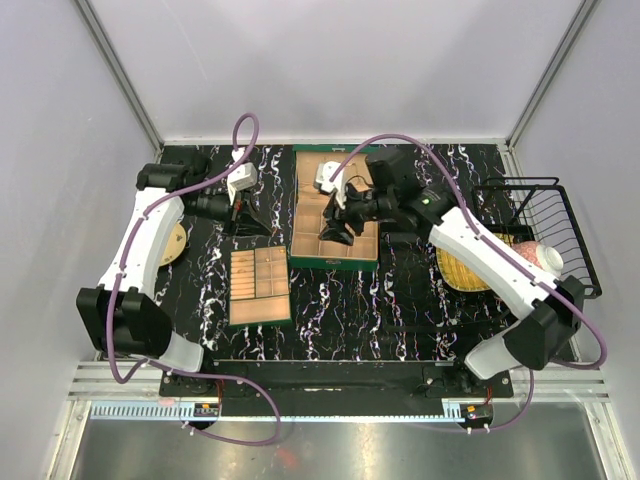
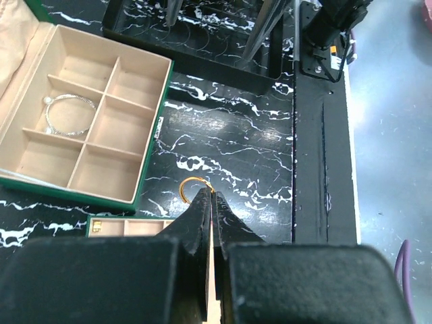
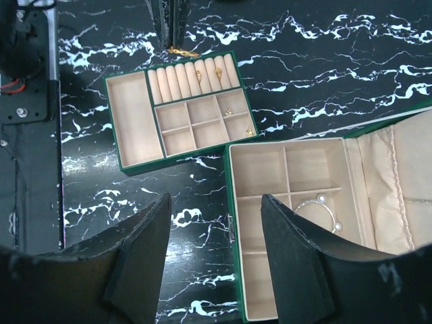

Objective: Organize the mixed jewelry

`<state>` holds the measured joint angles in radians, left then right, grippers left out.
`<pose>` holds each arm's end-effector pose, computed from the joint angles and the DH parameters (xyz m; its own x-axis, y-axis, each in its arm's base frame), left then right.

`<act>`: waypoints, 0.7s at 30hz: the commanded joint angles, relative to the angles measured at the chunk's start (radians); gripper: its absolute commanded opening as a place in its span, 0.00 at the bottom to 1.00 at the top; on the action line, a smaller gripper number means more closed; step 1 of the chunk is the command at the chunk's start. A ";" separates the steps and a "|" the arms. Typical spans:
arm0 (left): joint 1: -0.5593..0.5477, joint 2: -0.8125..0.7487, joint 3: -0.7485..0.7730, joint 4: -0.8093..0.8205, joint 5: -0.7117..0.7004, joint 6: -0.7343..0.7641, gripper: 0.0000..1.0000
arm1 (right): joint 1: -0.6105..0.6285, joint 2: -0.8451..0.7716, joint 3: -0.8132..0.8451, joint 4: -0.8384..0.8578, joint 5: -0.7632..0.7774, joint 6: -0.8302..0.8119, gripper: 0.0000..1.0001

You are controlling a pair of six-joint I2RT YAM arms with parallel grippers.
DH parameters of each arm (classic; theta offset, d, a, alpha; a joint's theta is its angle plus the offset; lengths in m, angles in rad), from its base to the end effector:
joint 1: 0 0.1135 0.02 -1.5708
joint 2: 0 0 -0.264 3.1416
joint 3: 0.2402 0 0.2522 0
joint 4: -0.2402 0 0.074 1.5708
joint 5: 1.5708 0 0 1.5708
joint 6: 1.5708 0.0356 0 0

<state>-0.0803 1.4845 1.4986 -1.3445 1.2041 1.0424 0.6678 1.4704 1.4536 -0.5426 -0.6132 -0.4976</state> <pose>0.2585 -0.0541 0.3557 -0.2719 0.3325 -0.9031 0.9623 0.1039 -0.2515 0.2440 0.2185 0.3773 0.0584 -0.4511 -0.8906 -0.9805 0.1420 -0.1362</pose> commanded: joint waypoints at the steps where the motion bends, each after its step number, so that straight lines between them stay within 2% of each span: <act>1: -0.018 -0.046 0.028 -0.202 0.094 0.010 0.00 | 0.053 0.040 0.100 -0.052 0.070 -0.093 0.63; 21: -0.027 -0.092 -0.058 -0.202 0.095 0.004 0.00 | 0.243 0.183 0.243 -0.077 0.262 -0.321 0.65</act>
<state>-0.1032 1.4311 1.4544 -1.3590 1.2358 1.0351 0.8768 1.6333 1.6367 -0.6250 -0.4011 -0.7624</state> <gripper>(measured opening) 0.004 0.647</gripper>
